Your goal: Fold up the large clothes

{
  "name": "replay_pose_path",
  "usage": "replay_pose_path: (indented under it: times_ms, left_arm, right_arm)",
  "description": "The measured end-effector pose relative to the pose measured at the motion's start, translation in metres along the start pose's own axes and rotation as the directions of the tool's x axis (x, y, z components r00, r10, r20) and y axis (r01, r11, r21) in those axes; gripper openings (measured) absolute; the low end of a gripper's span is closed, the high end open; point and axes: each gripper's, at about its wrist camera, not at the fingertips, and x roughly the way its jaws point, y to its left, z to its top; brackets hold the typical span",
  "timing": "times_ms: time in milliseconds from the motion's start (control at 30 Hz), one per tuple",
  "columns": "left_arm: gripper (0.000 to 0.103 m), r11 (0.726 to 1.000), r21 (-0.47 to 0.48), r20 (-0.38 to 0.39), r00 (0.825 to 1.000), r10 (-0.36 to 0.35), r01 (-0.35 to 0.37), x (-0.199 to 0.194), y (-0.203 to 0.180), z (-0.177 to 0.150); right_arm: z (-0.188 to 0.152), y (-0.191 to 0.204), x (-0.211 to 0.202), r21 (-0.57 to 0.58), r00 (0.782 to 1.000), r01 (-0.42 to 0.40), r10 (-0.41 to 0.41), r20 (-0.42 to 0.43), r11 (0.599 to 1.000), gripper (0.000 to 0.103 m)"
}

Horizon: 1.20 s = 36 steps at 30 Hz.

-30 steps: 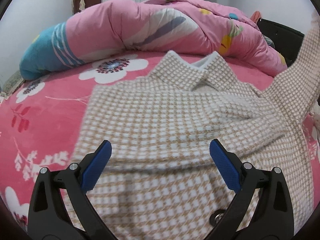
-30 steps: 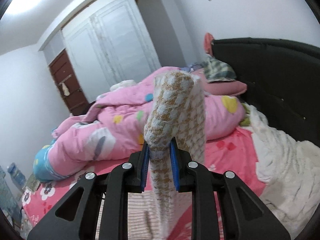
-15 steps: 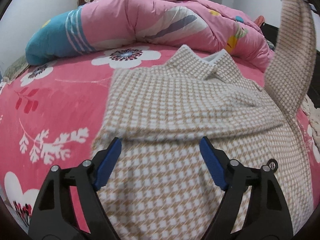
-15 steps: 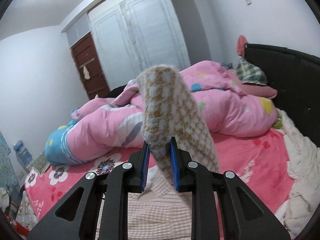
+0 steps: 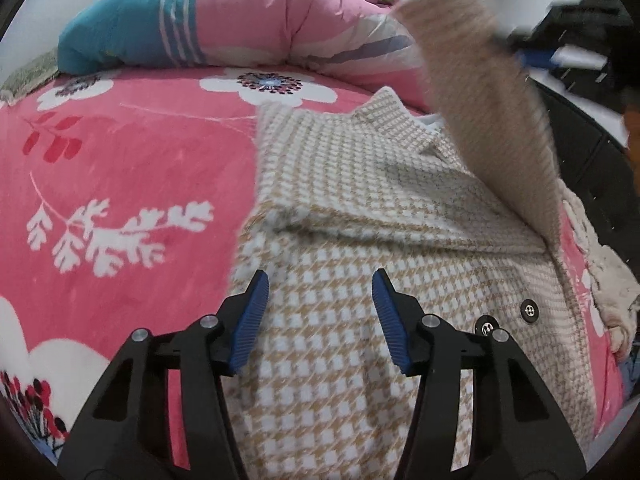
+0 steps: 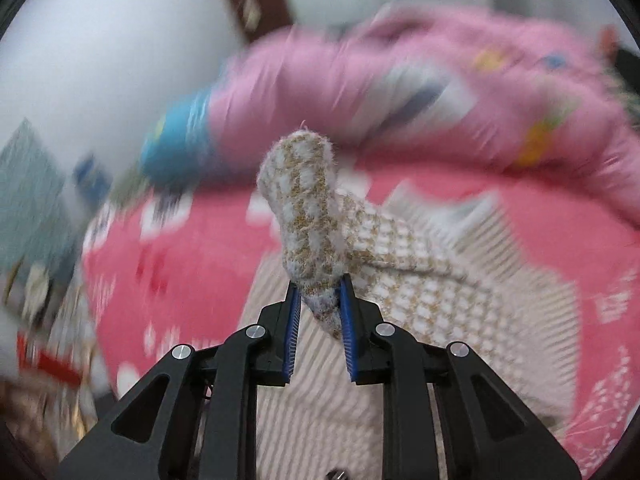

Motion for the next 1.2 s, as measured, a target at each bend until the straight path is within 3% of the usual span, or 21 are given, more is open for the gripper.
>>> replay_pose_path:
  times_ms: [67, 100, 200, 333, 433, 633, 733, 833, 967, 1200]
  left_arm:
    - [0.051, 1.0, -0.011, -0.008, 1.0, -0.019, 0.019, -0.001, 0.004, -0.002]
    - [0.051, 1.0, -0.013, -0.012, 1.0, -0.026, 0.025, -0.002, 0.005, -0.004]
    - [0.051, 0.999, 0.002, -0.026, 0.999, -0.037, 0.037, -0.005, 0.005, -0.006]
    - [0.051, 0.997, 0.018, -0.037, 0.996, -0.076, 0.077, -0.01, 0.001, -0.006]
    - [0.051, 0.991, 0.007, -0.025, 0.991, -0.134, 0.135, -0.017, -0.001, -0.002]
    - [0.051, 0.979, -0.046, -0.002, 0.98, -0.197, 0.197, -0.013, -0.007, 0.027]
    - [0.051, 0.985, -0.066, -0.026, 0.987, -0.16, 0.158, 0.006, -0.012, 0.048]
    - [0.051, 0.989, -0.096, -0.1, 0.988, -0.12, 0.11, 0.038, -0.013, 0.07]
    - [0.047, 0.993, -0.115, -0.222, 0.975, -0.025, -0.001, 0.081, -0.011, 0.09]
    - [0.042, 0.99, -0.125, -0.267, 0.963, 0.031, -0.066, 0.1, -0.013, 0.1]
  right_arm:
    - [-0.011, 0.004, 0.028, 0.001, 0.993, -0.047, 0.047, -0.109, 0.999, 0.036]
    - [-0.015, 0.002, 0.035, 0.019, 0.987, -0.084, 0.085, -0.134, 0.996, 0.049]
    - [-0.027, -0.008, 0.041, 0.07, 0.972, -0.171, 0.18, -0.151, 0.983, 0.062]
    - [-0.034, -0.038, 0.024, 0.098, 0.971, -0.202, 0.213, -0.11, 0.974, 0.064]
    - [-0.038, -0.082, 0.001, 0.128, 0.977, -0.198, 0.206, -0.055, 0.972, 0.064]
    - [-0.056, -0.192, -0.038, 0.238, 0.998, -0.057, 0.049, 0.04, 0.97, 0.064]
    - [-0.068, -0.252, -0.049, 0.338, 0.997, 0.013, -0.037, 0.064, 0.941, 0.064]
    - [-0.075, -0.289, -0.049, 0.396, 0.997, 0.026, -0.054, 0.061, 0.918, 0.064]
    - [-0.076, -0.322, -0.037, 0.45, 0.998, 0.001, -0.026, 0.049, 0.893, 0.064]
    - [-0.07, -0.34, 0.0, 0.474, 0.999, -0.024, 0.04, -0.022, 0.88, 0.06]
